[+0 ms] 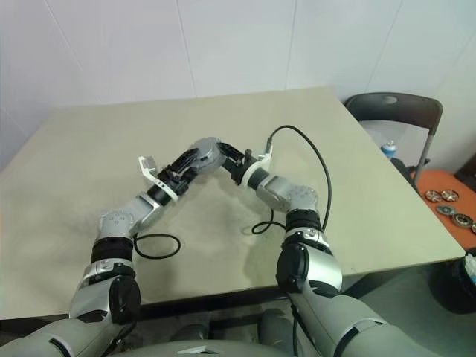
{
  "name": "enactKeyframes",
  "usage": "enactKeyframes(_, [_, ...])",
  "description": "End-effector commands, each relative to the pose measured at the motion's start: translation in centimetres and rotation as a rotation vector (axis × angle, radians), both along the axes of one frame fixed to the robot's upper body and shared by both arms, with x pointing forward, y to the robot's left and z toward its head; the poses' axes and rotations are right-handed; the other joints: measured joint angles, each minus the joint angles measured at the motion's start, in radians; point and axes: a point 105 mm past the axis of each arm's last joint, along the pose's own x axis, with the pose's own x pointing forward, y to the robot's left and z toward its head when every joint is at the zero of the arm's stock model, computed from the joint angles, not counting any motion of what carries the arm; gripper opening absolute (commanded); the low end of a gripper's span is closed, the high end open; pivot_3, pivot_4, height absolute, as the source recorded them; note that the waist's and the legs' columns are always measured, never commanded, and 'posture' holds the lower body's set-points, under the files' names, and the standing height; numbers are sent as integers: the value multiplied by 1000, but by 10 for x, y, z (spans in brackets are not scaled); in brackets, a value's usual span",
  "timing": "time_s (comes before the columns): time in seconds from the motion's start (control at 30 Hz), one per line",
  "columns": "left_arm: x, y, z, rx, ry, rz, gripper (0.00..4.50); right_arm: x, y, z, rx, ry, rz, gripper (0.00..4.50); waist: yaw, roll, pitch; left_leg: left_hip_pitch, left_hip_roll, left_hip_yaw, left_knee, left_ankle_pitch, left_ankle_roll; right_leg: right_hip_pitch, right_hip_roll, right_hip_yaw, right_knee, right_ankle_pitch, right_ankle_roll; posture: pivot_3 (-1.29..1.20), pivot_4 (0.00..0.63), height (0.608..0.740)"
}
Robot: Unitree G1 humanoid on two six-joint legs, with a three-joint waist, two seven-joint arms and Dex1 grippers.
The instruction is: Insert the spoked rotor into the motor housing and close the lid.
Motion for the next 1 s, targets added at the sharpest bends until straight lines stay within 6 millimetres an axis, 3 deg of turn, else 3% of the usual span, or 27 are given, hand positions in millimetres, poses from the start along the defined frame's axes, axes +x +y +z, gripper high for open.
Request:
enactKeyframes(0.03, [8, -5, 14, 0, -50, -12, 3893, 4, 3, 30, 35, -97, 1, 2168, 1, 0, 0, 0, 0, 0, 0, 0, 0, 0, 0, 0, 0, 0, 0, 0, 0, 740])
enactKeyframes(0.37, [5, -34, 25, -64, -54, -140, 3893, 5, 1, 29, 33, -97, -12, 2168, -1, 0, 0, 0, 0, 0, 0, -1, 1, 0, -1, 0, 1, 0, 0, 0, 0, 740])
enactKeyframes(0.77, [14, 0, 27, -83, -37, -27, 3893, 4, 2, 24, 15, -87, -15, 2168, 0, 0, 0, 1, 0, 0, 0, -1, 2, 0, -1, 0, 3, 0, 0, 0, 0, 740])
enactKeyframes(1.0, [14, -4, 28, -93, -42, -34, 3893, 5, 1, 24, 6, -90, -13, 2168, 0, -1, 0, 1, 0, 0, 0, -1, 1, 0, -1, 0, 3, 0, 0, 0, 0, 740])
